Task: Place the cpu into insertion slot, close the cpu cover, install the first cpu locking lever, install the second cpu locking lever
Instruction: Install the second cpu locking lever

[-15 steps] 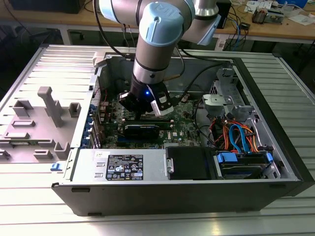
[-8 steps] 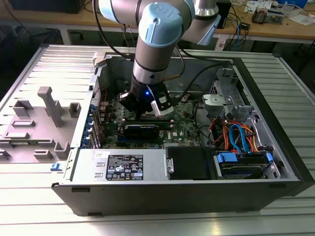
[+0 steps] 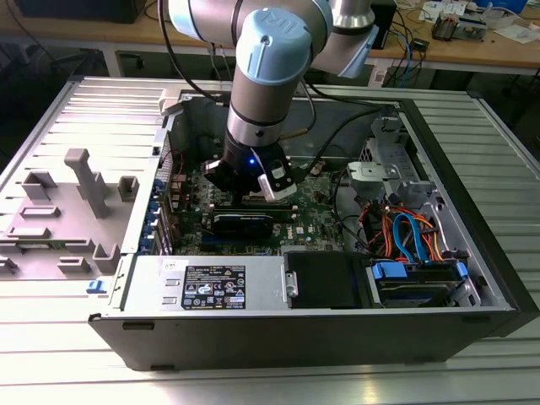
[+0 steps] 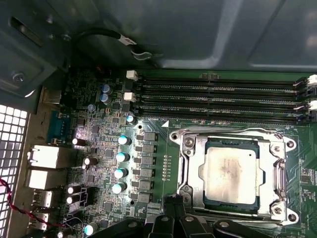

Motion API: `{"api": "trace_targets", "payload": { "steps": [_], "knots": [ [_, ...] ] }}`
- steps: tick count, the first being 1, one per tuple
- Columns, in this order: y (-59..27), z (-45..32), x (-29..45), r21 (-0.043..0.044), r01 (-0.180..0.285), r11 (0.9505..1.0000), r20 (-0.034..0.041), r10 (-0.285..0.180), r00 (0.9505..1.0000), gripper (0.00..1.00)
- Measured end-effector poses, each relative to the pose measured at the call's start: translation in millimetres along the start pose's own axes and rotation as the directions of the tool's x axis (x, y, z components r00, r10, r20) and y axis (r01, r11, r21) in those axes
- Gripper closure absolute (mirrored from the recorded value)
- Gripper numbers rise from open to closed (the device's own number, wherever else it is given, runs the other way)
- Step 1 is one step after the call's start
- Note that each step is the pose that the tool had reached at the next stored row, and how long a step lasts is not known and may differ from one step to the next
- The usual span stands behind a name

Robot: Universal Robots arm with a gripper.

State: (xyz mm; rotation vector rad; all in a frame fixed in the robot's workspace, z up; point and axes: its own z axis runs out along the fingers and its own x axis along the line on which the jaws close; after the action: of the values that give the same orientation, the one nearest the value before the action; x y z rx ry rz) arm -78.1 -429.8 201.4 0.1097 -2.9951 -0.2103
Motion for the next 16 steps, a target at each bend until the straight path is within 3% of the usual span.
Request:
{"api": "trace_targets", "payload": {
  "steps": [2,5,7,12,16],
  "knots": [
    [0.0,0.1,0.1,0.001,0.0,1.0,0.0001,0.0,1.0,0.89],
    [0.1,-0.7,0.2,0.0171,-0.002,0.9999,-0.0007,0.002,1.0,0.89],
    [0.2,-1.8,0.3,0.0204,-0.003,0.9998,-0.0014,0.003,1.0,0.89],
    [0.8,-2.1,0.4,0.0198,-0.003,0.9998,-0.0008,0.003,1.0,0.89],
    [1.4,-1.8,0.7,0.0052,0.0,1.0,0.0003,0.0,1.0,0.89]
  ]
}}
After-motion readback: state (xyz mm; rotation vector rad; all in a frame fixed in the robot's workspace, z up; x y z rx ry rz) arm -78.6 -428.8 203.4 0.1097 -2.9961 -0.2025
